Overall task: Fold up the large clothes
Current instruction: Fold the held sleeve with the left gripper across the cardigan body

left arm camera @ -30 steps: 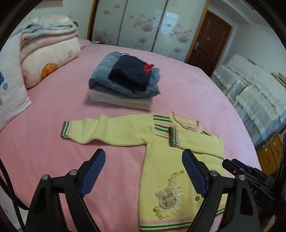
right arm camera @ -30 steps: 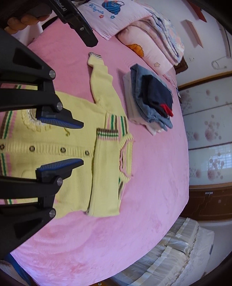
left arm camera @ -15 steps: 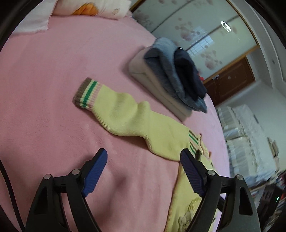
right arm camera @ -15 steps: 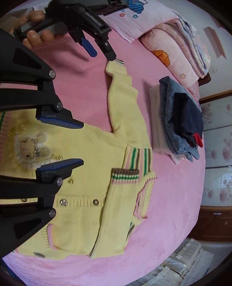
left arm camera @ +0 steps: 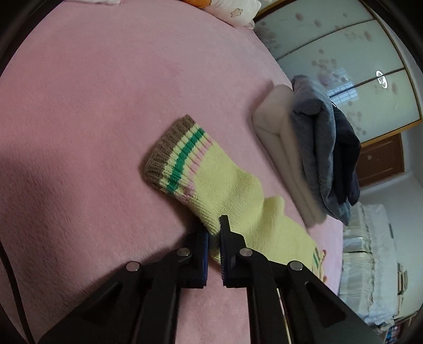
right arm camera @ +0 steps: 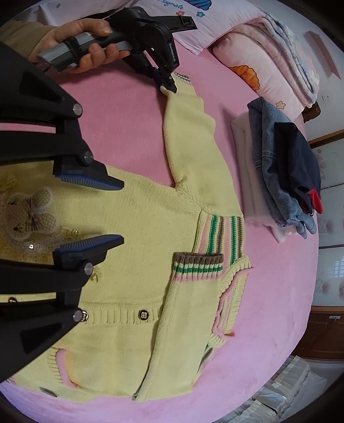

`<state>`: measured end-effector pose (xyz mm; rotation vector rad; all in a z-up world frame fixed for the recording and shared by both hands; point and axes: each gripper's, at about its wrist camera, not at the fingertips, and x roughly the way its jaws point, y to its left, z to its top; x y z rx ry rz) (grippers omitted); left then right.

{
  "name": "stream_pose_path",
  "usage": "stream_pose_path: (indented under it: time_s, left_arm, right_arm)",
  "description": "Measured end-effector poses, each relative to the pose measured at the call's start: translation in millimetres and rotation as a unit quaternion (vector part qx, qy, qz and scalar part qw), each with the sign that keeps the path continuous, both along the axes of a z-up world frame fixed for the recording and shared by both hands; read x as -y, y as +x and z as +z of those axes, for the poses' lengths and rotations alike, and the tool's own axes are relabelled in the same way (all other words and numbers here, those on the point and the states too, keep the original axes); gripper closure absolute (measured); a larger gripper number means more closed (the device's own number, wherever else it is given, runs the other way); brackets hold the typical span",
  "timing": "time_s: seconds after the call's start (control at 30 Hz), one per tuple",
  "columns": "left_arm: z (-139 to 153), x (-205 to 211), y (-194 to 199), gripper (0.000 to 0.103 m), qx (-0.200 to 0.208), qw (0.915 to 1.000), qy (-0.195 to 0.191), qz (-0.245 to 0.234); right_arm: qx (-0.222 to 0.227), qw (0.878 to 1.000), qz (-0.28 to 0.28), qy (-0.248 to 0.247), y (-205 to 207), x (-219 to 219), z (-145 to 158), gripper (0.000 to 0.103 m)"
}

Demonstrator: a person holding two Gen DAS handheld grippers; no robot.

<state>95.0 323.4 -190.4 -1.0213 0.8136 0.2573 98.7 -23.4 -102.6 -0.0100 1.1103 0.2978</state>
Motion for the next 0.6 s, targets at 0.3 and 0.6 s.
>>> stream_pose_path:
  time_s: [0.3, 0.6]
  left_arm:
    - [122, 100, 45, 0.099, 0.081, 0.9792, 0.158, -0.098]
    - [132, 289, 87, 0.056, 0.086, 0.9206, 0.179, -0.336]
  right_arm:
    - [0.008, 0.999, -0.038, 0.037, 0, 52, 5, 0.068]
    - [0.013, 0.990, -0.123, 0.067, -1, 143, 5, 0.068]
